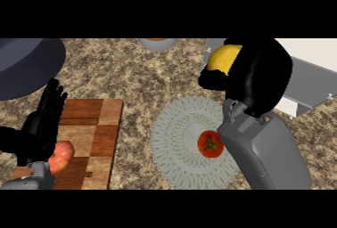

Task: Pick the lemon from the placemat and place it in the tiered shelf

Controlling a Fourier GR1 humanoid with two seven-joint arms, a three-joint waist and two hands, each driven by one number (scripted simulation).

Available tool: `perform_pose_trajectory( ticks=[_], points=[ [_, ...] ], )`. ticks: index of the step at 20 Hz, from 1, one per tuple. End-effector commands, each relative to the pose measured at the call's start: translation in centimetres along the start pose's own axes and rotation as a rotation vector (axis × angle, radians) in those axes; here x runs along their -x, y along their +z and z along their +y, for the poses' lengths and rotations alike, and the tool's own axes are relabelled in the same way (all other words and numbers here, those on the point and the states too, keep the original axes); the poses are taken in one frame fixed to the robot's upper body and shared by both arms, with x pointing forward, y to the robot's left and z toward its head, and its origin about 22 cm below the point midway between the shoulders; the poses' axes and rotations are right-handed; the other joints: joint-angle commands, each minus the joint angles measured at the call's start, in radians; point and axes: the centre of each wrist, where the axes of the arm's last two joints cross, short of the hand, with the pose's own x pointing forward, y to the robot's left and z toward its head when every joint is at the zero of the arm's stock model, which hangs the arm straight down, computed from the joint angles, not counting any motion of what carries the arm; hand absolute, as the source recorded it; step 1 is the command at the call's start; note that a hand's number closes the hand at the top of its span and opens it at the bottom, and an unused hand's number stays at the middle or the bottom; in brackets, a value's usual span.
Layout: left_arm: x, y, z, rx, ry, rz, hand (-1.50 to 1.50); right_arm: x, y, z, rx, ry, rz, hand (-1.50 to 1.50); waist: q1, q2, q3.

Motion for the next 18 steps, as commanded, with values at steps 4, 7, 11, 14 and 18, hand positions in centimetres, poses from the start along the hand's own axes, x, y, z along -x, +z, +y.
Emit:
perform_pose_trajectory(
  ticks=[4,7,11,14,18],
  points=[
    [0.9,-0.3,-1.0,0.015,0.005,-0.004,0.0,1.5,-3.2,-1.5,0.066,0.026,0.225,1.5,0.003,0.011,0.001],
    [0.4,-0.8,-0.2,0.005,-0.003,-0.012,0.0,1.5,-4.0,-1.6,0.081,0.001,0.257,1.5,0.009,0.011,0.001],
    [0.1,0.6,0.1,0.004,0.0,-0.025,0.0,5.3,-6.0,-1.3,0.123,-0.02,0.26,1.5,0.012,0.011,0.002],
    [-1.4,0.5,0.8,0.003,0.002,-0.009,0.0,6.8,-8.7,-1.0,0.149,-0.023,0.258,1.5,0.017,0.012,0.002],
    [0.1,-1.5,-0.7,0.022,0.009,0.004,0.0,7.4,-10.0,1.7,0.173,-0.033,0.252,1.5,0.015,0.015,0.002]
  ],
)
